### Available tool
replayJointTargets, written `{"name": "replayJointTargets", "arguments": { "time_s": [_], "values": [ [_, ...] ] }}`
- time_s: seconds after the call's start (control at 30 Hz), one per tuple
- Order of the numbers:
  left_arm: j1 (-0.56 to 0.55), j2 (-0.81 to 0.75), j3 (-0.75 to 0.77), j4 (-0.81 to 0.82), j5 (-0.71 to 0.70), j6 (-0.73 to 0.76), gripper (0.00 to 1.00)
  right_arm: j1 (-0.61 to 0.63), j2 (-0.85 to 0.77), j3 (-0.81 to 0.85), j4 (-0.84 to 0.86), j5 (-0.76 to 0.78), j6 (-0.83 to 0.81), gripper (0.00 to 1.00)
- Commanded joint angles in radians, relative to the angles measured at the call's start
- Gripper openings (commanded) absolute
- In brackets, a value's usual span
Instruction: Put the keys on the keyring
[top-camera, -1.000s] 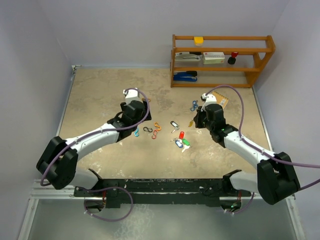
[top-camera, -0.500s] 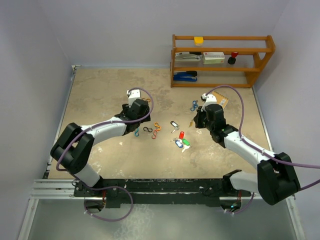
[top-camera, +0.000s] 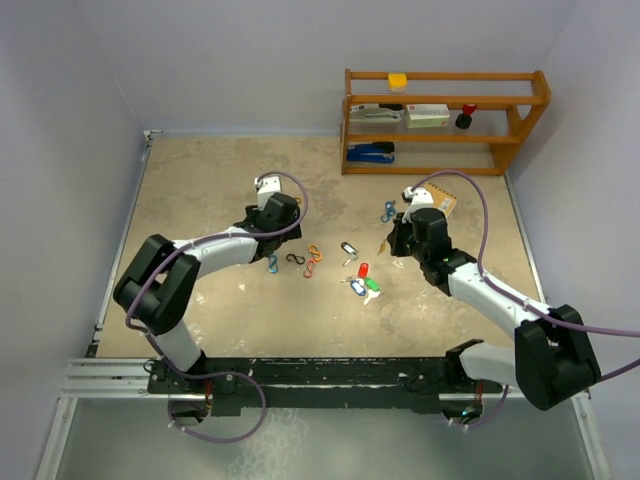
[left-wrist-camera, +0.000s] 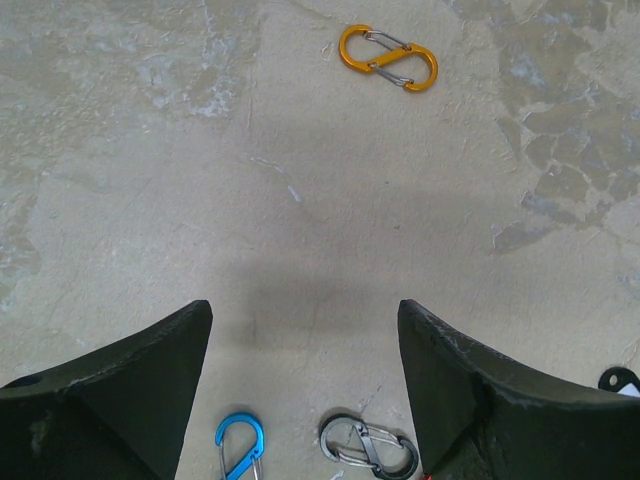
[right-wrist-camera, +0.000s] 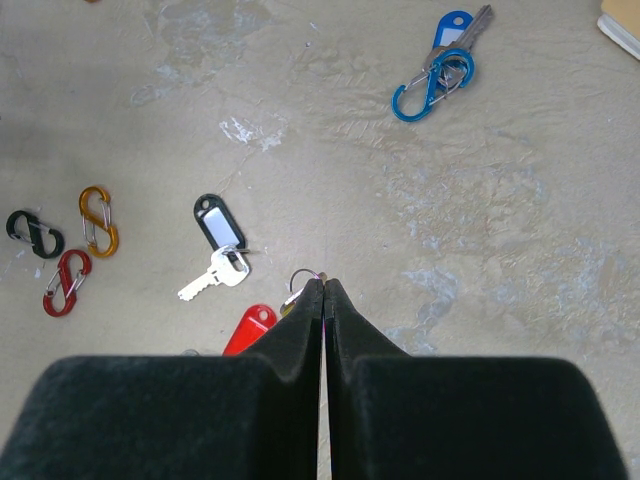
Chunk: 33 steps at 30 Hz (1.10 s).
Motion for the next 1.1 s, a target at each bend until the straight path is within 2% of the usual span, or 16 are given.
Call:
{"name": "replayJointTargets", "arguments": {
  "time_s": [0.0, 0.17, 0.57, 1.07],
  "values": [
    [0.031, 0.053, 0.056, 0.074, 0.047, -0.014, 0.72, 0.006, -0.035, 0.012, 0.031, 0.008, -0.017, 0.0],
    [0.051, 0.14, 0.114, 0.121, 0.104, -0.011, 0.72, 0.006, -0.043, 0.006, 0.027, 0.011, -0.019, 0.0],
    [0.096, 0.279, 0.239, 0.161, 0.136, -0.002, 0.73, 0.006, -0.057, -0.002, 0.019, 0.021, -0.018, 0.0],
    [0.134, 0.4, 0.323, 0.251, 0.3, -0.037, 0.73, 0.006, -0.05, -0.002, 0.019, 0.033, -0.014, 0.0]
  ]
}}
